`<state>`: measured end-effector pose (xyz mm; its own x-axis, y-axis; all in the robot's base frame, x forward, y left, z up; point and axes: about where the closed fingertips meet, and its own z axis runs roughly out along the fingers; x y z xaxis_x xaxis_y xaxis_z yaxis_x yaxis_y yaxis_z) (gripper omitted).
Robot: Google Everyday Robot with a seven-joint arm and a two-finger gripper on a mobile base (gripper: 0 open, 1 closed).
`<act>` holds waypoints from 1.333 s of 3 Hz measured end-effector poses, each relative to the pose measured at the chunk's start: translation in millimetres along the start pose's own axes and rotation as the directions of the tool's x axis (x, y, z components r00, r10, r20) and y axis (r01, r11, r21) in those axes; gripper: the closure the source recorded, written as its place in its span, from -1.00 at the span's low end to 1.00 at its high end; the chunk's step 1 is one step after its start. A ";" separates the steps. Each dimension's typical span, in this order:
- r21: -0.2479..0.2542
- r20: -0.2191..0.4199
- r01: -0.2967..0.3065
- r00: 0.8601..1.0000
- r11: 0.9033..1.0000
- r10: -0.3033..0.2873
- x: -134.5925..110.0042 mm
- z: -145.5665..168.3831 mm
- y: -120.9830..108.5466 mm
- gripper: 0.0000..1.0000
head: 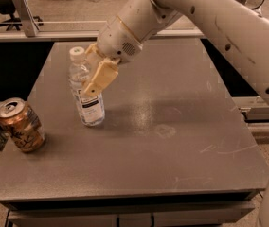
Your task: Move blue plastic bottle near orange can
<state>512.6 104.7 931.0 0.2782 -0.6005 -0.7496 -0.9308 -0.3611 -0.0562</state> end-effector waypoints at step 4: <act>-0.095 0.052 0.021 0.999 0.995 -0.016 -37.9 45.3 3.4 1.00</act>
Offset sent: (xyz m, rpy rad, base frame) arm -0.0337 0.0680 -0.0069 -0.0245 0.0750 0.0917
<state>488.2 158.6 929.4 0.2808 -0.5567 -0.7818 -0.8980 -0.4399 -0.0092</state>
